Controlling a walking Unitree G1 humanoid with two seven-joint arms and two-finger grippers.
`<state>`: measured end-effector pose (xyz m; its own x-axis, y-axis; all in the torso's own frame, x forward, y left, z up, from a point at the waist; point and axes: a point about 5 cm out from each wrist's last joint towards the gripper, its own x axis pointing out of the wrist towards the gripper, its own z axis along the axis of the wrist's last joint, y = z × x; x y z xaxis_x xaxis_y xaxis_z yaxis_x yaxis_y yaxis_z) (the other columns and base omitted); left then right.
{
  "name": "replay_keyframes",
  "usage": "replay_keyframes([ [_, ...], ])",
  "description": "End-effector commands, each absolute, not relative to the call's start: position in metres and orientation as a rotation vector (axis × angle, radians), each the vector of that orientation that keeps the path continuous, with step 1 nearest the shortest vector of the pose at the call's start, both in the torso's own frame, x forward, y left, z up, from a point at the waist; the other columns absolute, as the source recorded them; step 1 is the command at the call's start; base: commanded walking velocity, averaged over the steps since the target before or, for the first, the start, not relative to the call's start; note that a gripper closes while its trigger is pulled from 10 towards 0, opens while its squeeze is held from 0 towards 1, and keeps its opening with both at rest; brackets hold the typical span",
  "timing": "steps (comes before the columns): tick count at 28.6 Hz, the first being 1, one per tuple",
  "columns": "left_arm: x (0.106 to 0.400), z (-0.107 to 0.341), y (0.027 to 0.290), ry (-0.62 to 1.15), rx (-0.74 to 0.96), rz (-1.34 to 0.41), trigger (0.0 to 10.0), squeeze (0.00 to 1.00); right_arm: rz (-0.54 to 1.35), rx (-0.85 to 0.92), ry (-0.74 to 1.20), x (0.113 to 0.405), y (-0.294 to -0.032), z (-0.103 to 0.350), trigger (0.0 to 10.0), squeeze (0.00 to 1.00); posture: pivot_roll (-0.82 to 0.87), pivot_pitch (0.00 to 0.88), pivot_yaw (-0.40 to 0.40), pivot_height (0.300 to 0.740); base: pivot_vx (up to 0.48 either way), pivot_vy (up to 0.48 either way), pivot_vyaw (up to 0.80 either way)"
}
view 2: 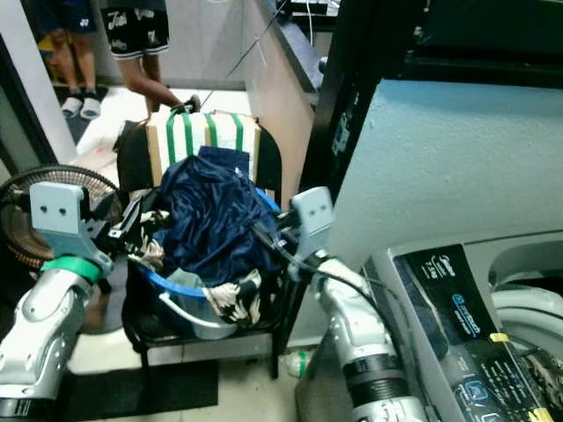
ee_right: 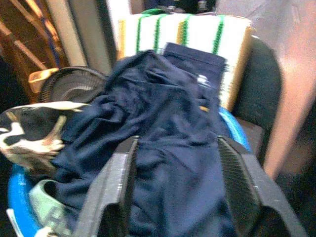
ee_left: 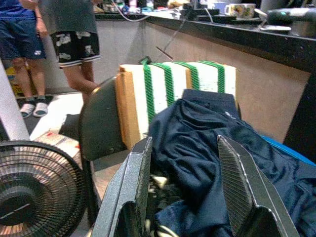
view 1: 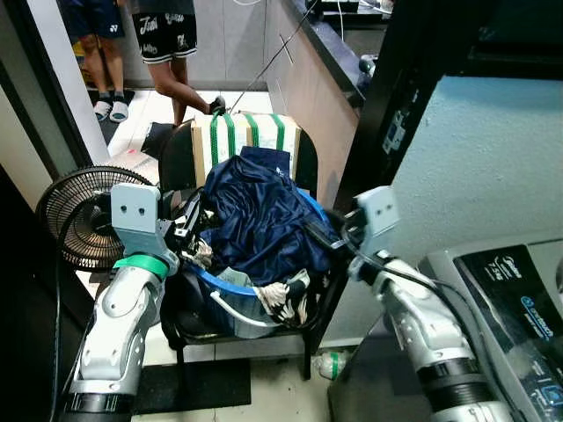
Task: Clothes washing
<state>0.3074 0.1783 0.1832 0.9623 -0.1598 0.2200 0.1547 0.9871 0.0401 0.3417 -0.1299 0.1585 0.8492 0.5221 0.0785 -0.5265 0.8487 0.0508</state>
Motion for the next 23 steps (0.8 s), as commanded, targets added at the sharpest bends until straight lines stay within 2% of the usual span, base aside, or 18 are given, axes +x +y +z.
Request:
replay_keyframes([
  [1,0.307,0.178,0.178,-0.200,0.028,-0.169,10.0,0.00,0.567,0.079,-0.047,0.344,-0.130,0.155,10.0,1.00,0.04,0.037,-0.008,0.740,0.000,0.000,0.00],
  [6,0.310,0.180,0.179,-0.192,0.033,-0.188,10.0,0.00,0.536,0.052,0.008,0.362,-0.128,0.147,10.0,1.00,0.04,0.071,0.006,0.740,0.000,0.000,0.00],
  [11,0.309,0.183,0.177,-0.184,0.043,-0.216,10.0,0.00,0.524,0.124,-0.018,0.377,-0.129,0.160,10.0,1.00,0.06,0.114,0.022,0.740,0.000,0.000,0.00],
  [16,0.303,0.184,0.179,-0.167,0.029,-0.233,10.0,0.00,0.679,0.185,-0.064,0.373,-0.117,0.168,10.0,1.00,0.08,0.133,0.047,0.740,0.000,0.000,0.00],
  [23,0.306,0.185,0.179,-0.165,0.038,-0.233,10.0,0.00,0.714,0.304,-0.117,0.369,-0.119,0.170,10.0,1.00,0.08,0.104,0.044,0.740,0.000,0.000,0.00],
])
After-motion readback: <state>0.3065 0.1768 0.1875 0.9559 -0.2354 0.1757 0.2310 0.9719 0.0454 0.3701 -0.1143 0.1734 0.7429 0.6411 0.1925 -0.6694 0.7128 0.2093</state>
